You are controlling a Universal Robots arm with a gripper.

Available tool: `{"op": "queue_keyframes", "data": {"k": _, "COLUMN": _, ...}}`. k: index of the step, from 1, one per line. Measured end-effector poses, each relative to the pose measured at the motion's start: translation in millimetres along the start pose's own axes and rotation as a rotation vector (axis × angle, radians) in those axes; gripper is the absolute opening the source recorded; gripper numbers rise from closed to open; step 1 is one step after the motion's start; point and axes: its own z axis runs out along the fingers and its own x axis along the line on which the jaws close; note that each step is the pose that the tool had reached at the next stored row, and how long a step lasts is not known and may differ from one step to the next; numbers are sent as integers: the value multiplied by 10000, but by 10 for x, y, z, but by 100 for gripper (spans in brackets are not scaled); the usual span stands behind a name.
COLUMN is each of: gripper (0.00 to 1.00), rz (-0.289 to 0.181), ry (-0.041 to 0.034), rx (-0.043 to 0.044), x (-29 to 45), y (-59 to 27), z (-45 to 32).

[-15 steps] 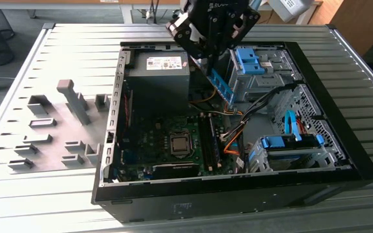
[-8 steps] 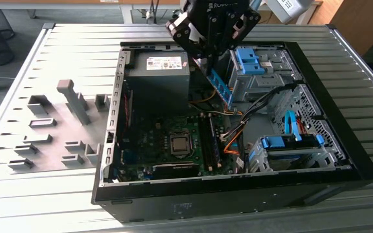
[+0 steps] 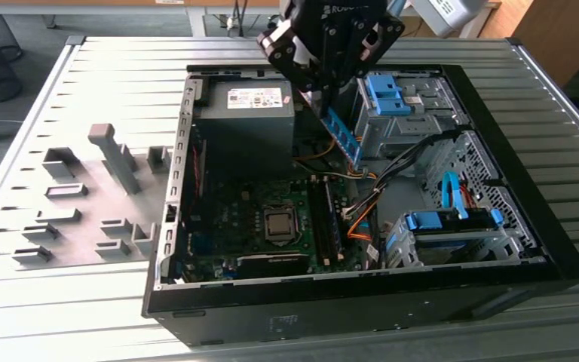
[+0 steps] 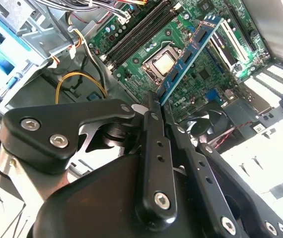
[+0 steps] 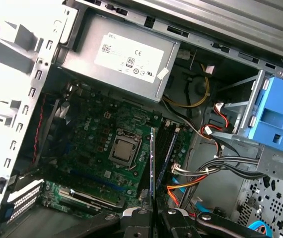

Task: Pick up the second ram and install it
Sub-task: 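Insert the second ram into the second slot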

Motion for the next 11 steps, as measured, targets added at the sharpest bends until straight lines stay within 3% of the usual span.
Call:
{"op": "queue_keyframes", "data": {"k": 3, "gripper": 14, "rz": 94, "ry": 6, "rx": 19, "x": 1, "y": 0, "z": 15}}
{"op": "queue_keyframes", "data": {"k": 8, "gripper": 14, "rz": 756, "ry": 9, "rx": 40, "x": 1, "y": -1, "z": 53}}
{"op": "queue_keyframes", "data": {"k": 11, "gripper": 14, "rz": 801, "ry": 8, "rx": 41, "x": 1, "y": -1, "z": 76}}
